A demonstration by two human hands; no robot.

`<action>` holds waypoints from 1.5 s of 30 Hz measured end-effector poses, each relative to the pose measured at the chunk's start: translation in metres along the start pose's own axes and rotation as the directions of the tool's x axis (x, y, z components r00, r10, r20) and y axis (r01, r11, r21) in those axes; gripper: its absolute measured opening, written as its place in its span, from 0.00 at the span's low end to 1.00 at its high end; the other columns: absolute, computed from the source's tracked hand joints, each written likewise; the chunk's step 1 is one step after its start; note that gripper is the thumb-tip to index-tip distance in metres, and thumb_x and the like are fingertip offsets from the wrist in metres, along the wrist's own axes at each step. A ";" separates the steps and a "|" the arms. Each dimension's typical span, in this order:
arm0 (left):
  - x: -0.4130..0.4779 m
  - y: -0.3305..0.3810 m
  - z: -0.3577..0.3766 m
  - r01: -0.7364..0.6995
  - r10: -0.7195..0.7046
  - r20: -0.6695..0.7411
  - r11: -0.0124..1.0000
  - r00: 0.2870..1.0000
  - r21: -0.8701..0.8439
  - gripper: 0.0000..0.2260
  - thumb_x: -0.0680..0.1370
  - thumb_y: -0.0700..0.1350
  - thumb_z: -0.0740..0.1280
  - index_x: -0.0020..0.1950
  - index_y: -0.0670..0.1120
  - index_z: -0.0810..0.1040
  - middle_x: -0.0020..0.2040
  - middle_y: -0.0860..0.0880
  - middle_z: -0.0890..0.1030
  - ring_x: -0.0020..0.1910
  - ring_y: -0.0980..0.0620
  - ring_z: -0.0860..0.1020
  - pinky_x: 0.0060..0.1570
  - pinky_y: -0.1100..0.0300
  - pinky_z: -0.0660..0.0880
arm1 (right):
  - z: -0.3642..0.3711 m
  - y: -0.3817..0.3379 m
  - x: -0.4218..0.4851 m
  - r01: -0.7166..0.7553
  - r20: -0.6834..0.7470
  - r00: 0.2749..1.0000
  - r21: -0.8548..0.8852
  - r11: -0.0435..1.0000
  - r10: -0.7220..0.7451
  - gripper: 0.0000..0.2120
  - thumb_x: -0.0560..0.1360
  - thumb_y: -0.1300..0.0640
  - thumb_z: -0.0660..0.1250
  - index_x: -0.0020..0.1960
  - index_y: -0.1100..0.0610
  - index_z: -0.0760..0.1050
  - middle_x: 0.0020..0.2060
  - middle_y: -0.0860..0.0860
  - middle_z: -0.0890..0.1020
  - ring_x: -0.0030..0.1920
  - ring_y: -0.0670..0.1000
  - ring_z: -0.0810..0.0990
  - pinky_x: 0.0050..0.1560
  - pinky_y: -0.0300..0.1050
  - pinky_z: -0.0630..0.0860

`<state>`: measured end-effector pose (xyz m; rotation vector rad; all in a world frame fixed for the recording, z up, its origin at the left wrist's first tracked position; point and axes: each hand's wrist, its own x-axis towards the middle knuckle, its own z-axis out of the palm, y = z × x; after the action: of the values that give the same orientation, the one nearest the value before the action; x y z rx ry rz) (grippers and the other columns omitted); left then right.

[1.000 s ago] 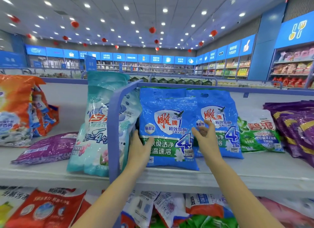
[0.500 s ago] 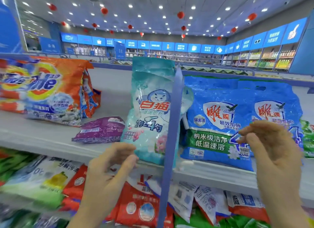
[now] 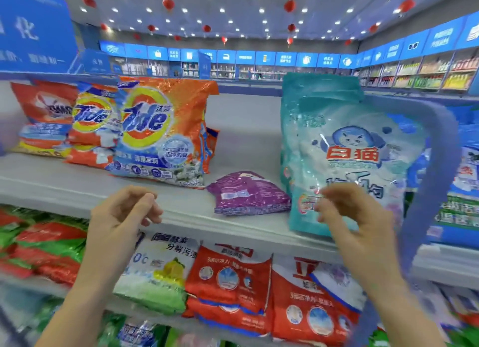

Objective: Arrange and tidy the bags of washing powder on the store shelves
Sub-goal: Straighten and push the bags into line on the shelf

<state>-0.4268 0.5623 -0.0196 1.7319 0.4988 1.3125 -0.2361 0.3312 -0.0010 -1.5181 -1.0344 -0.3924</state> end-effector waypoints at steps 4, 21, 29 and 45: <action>0.023 -0.018 -0.024 0.056 -0.056 0.079 0.998 0.995 0.004 0.10 0.79 0.39 0.63 0.39 0.49 0.79 0.34 0.50 0.82 0.34 0.53 0.79 0.39 0.60 0.75 | 0.081 0.012 0.033 0.064 0.300 0.952 -0.362 0.930 0.051 0.09 0.75 0.53 0.66 0.53 0.55 0.77 0.45 0.48 0.82 0.47 0.47 0.79 0.50 0.46 0.76; 0.047 -0.042 -0.037 0.083 -0.059 0.252 0.993 0.966 -0.087 0.05 0.77 0.43 0.68 0.42 0.43 0.78 0.34 0.46 0.82 0.32 0.53 0.79 0.37 0.61 0.75 | 0.193 0.017 0.098 0.173 0.315 0.838 -0.927 0.332 0.445 0.11 0.75 0.59 0.66 0.57 0.60 0.76 0.55 0.57 0.80 0.56 0.60 0.78 0.49 0.48 0.75; 0.054 -0.043 -0.017 0.094 -0.059 0.319 0.991 0.946 -0.097 0.02 0.76 0.38 0.68 0.45 0.45 0.78 0.38 0.44 0.82 0.38 0.50 0.81 0.38 0.61 0.78 | 0.099 0.015 0.119 -0.426 0.186 0.879 -0.106 0.898 0.439 0.11 0.76 0.61 0.66 0.36 0.64 0.76 0.28 0.53 0.78 0.33 0.51 0.75 0.39 0.44 0.71; 0.080 -0.005 0.066 0.480 -0.285 0.432 0.749 0.856 -0.457 0.17 0.69 0.46 0.73 0.57 0.45 0.78 0.49 0.47 0.84 0.47 0.50 0.83 0.43 0.57 0.80 | 0.073 -0.017 0.094 -0.473 0.353 0.879 0.560 0.681 0.320 0.26 0.66 0.55 0.76 0.61 0.58 0.74 0.47 0.53 0.83 0.44 0.50 0.83 0.43 0.42 0.79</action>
<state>-0.3368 0.5985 0.0173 1.2308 0.2257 0.7292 -0.2196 0.4326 0.0615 -1.1215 -0.8455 0.4347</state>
